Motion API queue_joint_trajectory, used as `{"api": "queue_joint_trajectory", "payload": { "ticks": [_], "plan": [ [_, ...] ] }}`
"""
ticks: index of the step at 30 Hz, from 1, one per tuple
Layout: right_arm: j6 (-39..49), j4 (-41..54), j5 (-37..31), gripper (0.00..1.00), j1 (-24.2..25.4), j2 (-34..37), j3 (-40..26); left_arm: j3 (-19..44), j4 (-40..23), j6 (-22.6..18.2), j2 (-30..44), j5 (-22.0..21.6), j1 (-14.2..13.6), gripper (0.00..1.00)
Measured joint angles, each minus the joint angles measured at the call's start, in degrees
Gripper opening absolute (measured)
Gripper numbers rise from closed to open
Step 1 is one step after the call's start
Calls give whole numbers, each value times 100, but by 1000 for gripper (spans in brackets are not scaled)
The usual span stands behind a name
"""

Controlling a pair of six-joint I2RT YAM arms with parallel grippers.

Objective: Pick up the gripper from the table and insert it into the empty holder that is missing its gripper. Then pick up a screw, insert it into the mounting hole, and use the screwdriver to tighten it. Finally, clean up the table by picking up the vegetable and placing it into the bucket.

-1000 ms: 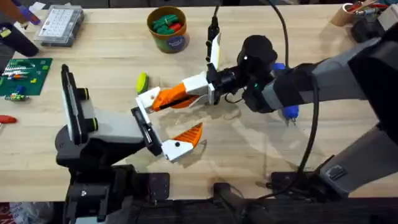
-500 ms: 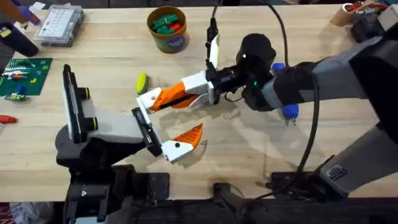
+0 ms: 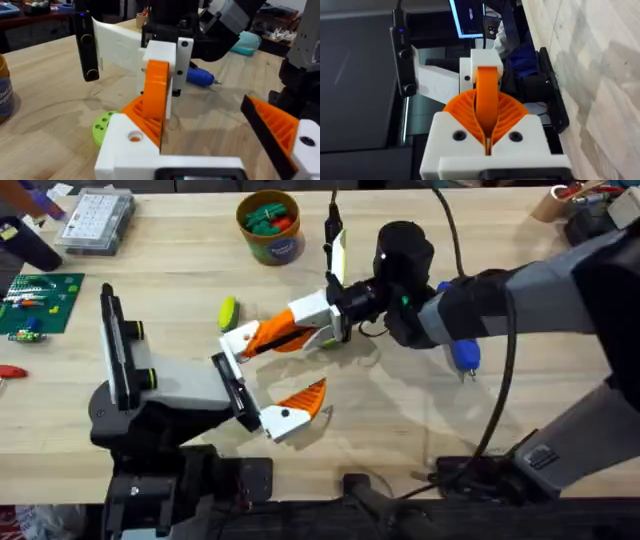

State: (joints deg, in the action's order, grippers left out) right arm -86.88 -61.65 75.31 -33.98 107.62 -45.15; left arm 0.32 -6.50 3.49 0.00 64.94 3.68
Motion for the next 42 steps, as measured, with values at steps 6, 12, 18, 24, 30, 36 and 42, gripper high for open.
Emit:
{"api": "queue_joint_trajectory", "payload": {
  "ticks": [6,12,18,24,30,36,42],
  "plan": [
    [50,0,-2,18,-9,1,-2,0,0,0,0,-4,0,986],
    [112,6,0,18,-36,1,-16,0,1,-2,0,-4,0,986],
    [128,90,139,18,-41,26,-143,0,5,-67,1,-15,0,986],
    [274,507,258,18,-89,106,-360,0,4,-66,-1,-16,0,986],
    [421,545,260,18,-135,115,-385,0,4,-68,1,-4,0,986],
    [480,556,263,18,-144,115,-395,0,4,-68,1,-6,0,986],
    [513,582,269,18,-153,135,-449,0,7,-92,1,-33,0,986]
  ]
}}
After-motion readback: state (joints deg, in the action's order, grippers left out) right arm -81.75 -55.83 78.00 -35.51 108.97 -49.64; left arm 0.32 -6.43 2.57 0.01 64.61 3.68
